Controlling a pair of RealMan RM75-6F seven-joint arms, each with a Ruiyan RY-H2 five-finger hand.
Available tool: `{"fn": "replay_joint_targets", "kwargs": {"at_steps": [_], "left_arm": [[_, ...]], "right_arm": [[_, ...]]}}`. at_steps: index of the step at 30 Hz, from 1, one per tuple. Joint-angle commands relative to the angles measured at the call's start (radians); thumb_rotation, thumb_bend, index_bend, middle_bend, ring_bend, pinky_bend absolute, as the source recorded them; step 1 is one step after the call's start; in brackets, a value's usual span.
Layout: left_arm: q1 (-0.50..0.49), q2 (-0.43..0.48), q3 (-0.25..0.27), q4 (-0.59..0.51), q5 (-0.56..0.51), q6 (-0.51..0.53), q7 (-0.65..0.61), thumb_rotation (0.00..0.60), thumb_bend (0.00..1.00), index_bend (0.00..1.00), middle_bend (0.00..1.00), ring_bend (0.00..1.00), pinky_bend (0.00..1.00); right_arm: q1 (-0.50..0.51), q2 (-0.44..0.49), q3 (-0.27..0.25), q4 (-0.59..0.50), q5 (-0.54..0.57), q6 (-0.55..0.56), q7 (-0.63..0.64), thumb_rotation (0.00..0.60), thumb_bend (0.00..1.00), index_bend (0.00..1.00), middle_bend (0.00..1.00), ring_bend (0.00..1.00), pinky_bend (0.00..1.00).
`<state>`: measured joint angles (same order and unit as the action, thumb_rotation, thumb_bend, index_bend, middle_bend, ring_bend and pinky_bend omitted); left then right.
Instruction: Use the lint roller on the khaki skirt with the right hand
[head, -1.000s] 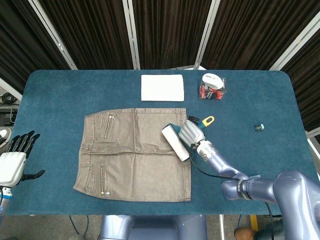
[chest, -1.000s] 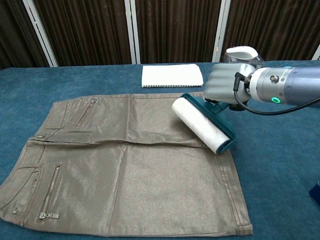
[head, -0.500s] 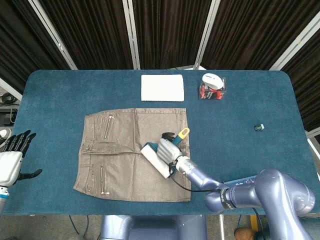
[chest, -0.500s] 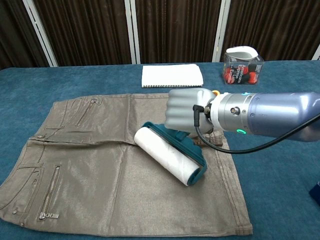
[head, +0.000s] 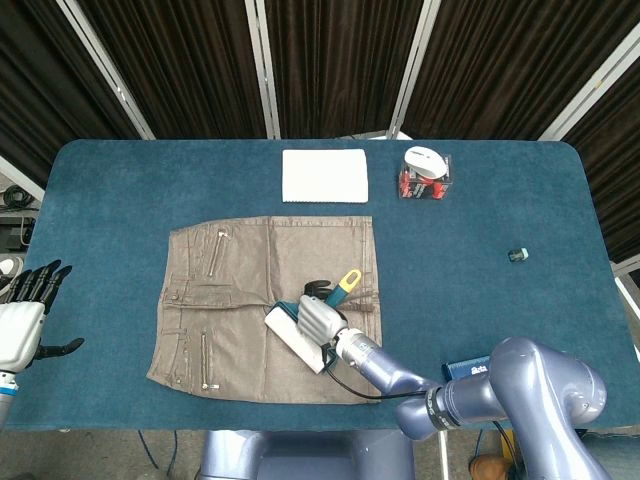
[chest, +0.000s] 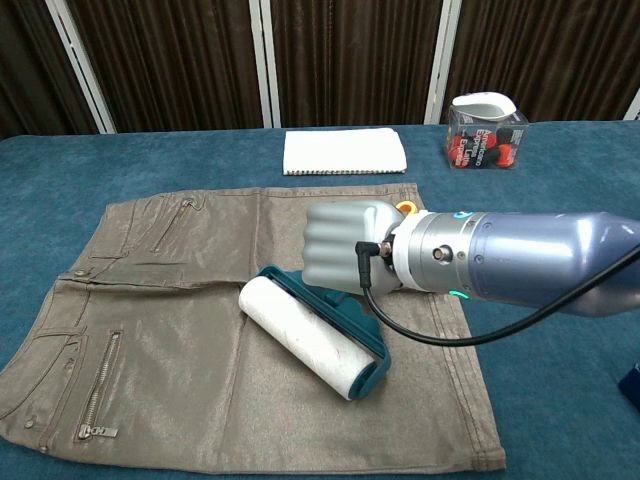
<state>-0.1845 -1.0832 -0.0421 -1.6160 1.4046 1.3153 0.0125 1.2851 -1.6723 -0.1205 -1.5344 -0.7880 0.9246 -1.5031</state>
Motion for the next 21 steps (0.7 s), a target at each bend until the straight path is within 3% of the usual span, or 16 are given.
{"fn": "replay_joint_targets", "kwargs": {"at_steps": [1,9,21], "left_arm": [[0.000,0.000,0.000,0.001,0.000,0.001,0.000,0.600,0.00,0.00,0.00,0.00,0.00],[-0.003,-0.005,0.001,0.004,-0.005,-0.008,0.007,0.600,0.00,0.00,0.00,0.00,0.00],[-0.006,-0.014,0.005,-0.004,-0.004,-0.011,0.032,0.600,0.00,0.00,0.00,0.00,0.00]], "right_arm": [[-0.001,0.000,-0.007,0.019,0.004,0.007,0.003,0.600,0.77,0.58,0.63,0.53,0.48],[-0.030,0.043,-0.050,0.093,-0.014,0.028,0.021,0.600,0.77,0.58,0.63,0.53,0.48],[-0.082,0.076,-0.055,0.250,-0.006,0.016,0.085,0.600,0.77,0.58,0.63,0.53,0.48]]}}
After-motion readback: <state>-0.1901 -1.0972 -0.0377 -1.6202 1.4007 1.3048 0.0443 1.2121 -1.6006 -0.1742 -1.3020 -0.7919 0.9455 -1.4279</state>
